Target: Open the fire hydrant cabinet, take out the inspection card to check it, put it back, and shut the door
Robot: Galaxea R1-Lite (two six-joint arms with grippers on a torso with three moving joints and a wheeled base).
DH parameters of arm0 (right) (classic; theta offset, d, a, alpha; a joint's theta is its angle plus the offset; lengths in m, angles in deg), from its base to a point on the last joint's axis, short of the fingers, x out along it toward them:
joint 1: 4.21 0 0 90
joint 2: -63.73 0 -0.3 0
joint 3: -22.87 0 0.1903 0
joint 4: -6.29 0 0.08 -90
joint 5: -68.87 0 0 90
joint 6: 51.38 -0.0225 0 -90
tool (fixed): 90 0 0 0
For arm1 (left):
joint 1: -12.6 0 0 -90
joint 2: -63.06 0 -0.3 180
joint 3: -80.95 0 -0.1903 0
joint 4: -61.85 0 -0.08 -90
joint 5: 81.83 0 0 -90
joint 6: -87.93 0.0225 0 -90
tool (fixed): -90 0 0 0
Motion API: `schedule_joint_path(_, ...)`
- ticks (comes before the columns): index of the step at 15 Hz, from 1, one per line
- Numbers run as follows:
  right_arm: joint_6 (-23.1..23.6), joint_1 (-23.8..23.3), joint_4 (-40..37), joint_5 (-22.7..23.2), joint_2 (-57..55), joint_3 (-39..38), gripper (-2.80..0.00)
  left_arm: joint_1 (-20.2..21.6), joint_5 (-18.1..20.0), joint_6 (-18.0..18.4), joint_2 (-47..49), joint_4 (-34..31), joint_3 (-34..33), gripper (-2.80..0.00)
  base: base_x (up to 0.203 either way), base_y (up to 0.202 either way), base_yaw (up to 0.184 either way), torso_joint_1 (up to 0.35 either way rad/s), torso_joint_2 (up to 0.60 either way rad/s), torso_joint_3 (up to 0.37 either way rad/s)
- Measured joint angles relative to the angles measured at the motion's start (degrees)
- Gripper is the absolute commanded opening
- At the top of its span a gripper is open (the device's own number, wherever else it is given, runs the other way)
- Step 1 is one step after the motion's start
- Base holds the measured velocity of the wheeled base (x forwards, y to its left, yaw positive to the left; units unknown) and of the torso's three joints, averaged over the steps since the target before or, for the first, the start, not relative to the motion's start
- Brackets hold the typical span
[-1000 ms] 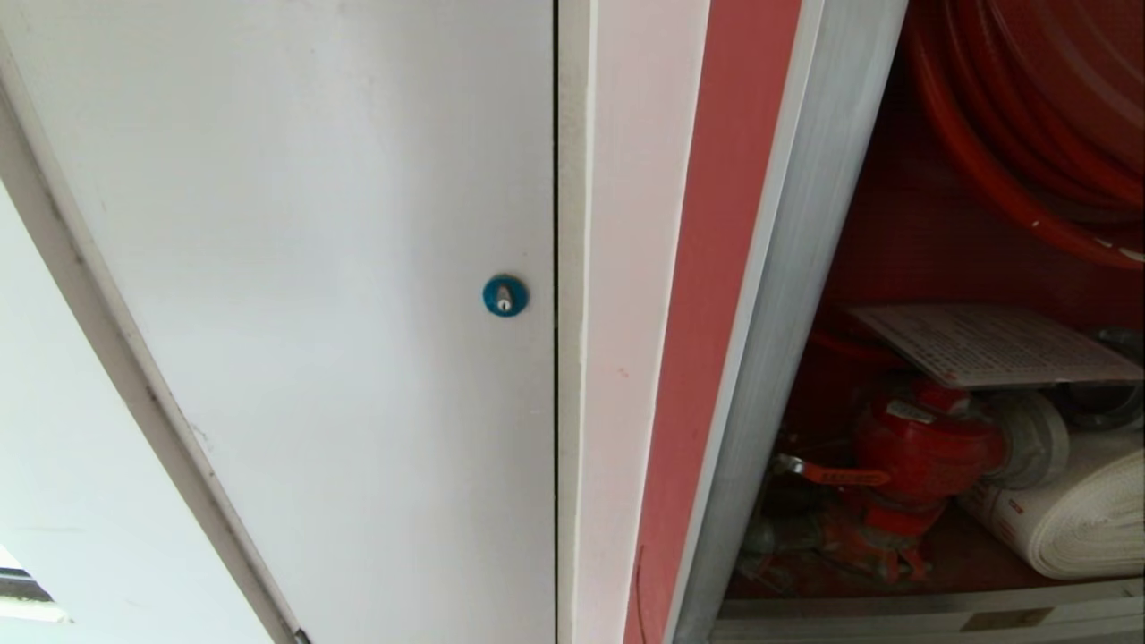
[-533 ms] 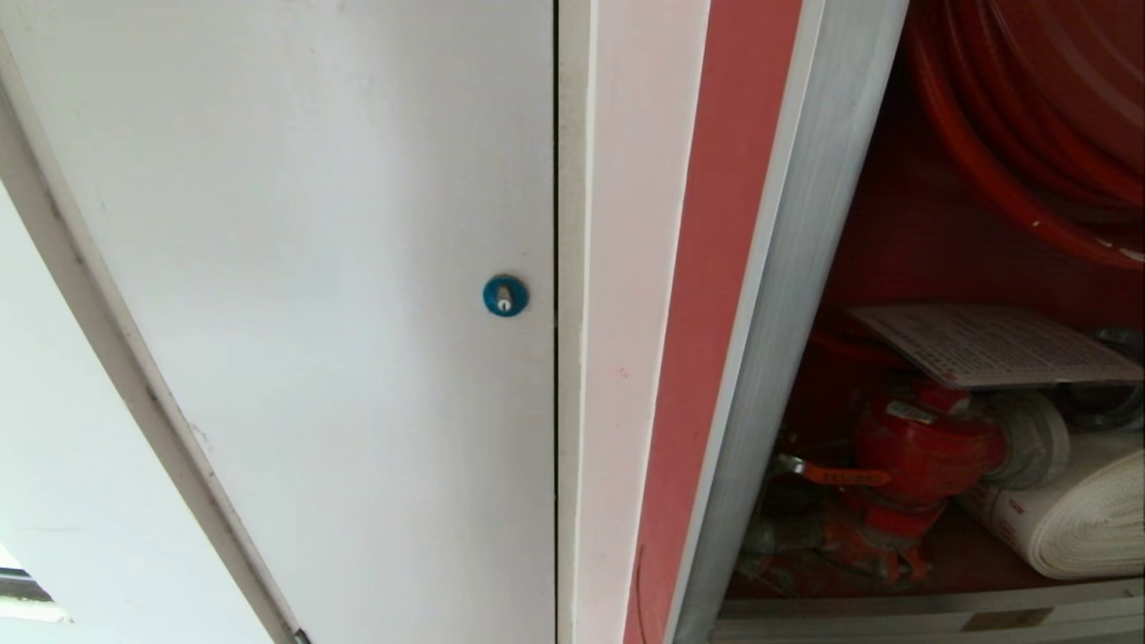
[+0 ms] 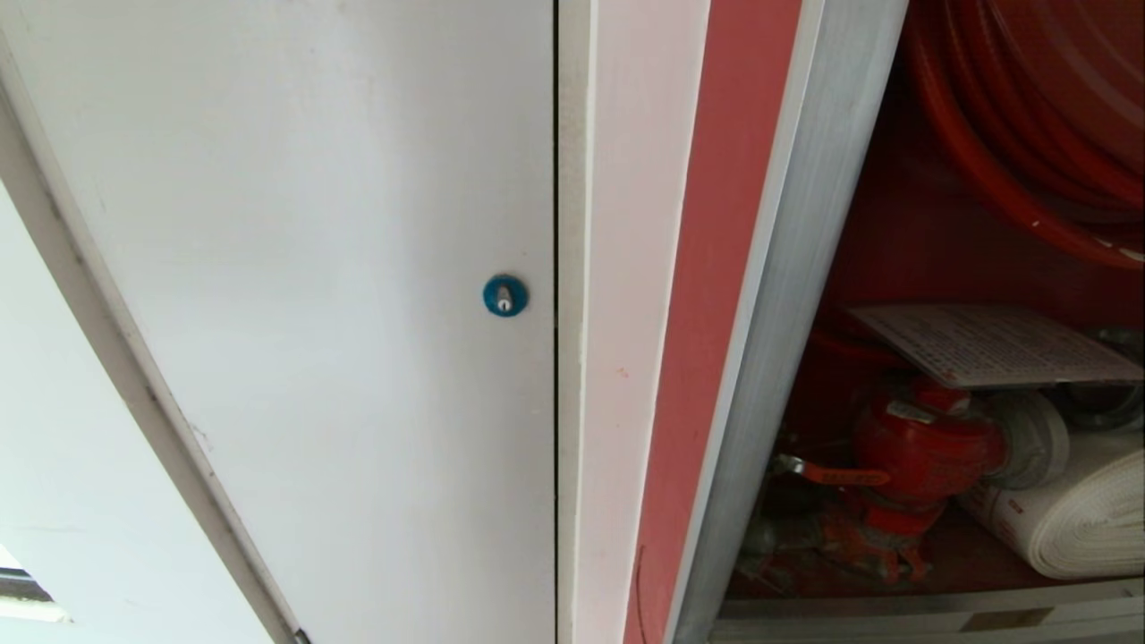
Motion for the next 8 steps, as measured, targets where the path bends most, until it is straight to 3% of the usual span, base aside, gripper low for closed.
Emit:
schedule_joint_path(5, -0.3, 0.3, 4.2, 0.5, -2.9, -0.4, 0.0, 0.0, 0.0, 0.0, 0.0, 0.0, 0.0, -2.8, 0.0, 0.0, 0.0, 0.0, 0.0, 0.0)
schedule_joint_path(8, -1.5, 4.1, 4.3, 0.3, -4.8, 0.1, 0.0, 0.0, 0.0, 0.0, 0.0, 0.0, 0.0, -2.8, 0.0, 0.0, 0.0, 0.0, 0.0, 0.0)
